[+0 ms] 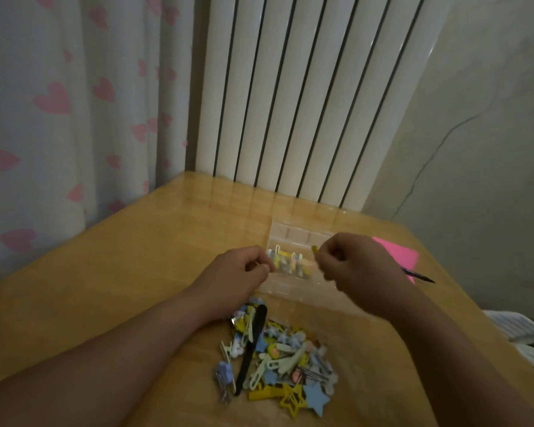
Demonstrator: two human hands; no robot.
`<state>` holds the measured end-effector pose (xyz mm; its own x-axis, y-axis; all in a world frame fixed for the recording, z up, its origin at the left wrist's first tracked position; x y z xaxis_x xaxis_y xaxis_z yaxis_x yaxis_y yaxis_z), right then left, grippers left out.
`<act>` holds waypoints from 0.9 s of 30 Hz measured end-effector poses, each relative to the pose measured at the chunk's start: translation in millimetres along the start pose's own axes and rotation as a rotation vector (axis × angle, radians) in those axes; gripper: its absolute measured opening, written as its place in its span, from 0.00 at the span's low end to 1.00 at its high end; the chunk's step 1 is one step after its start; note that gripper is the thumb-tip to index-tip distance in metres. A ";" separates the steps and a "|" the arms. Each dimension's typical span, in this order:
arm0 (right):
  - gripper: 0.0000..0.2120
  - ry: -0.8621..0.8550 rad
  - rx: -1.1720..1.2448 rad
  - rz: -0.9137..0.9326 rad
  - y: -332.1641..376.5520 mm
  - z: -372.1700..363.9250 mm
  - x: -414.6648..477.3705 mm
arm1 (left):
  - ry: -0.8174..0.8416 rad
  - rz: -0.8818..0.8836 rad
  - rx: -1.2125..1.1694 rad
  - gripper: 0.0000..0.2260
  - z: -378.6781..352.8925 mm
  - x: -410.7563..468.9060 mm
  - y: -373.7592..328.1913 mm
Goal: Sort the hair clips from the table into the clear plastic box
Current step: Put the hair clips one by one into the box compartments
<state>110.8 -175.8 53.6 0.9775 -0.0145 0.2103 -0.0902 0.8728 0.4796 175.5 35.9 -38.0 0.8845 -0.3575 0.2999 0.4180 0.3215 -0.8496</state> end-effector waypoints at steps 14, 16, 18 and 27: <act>0.12 0.267 -0.242 -0.500 -30.3 -15.3 99.6 | -0.004 0.001 0.020 0.09 -0.3 0.8 1.1; 0.12 0.287 -0.269 -0.512 -26.0 -18.4 101.1 | 0.000 0.006 0.013 0.09 -0.1 -0.1 0.2; 0.12 0.288 -0.262 -0.522 -25.2 -18.3 100.5 | 0.006 0.011 0.017 0.09 0.3 -1.3 -1.2; 0.11 -0.013 0.010 -0.057 -8.1 -0.6 10.2 | 0.013 0.013 0.017 0.08 0.7 -2.5 -3.1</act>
<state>121.6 -182.7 51.3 0.9787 -0.0703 0.1930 -0.0364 0.8653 0.5000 172.1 36.5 -35.8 0.8872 -0.3645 0.2828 0.4098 0.3412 -0.8460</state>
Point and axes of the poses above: each hand's wrist, its own x-axis towards the middle knuckle, its own z-axis out of the back of the hand, y = z × x, the point moved 1 cm from there along x, towards the middle knuckle, and after that the axes turned 3 degrees about -z, right-handed, at the moved point
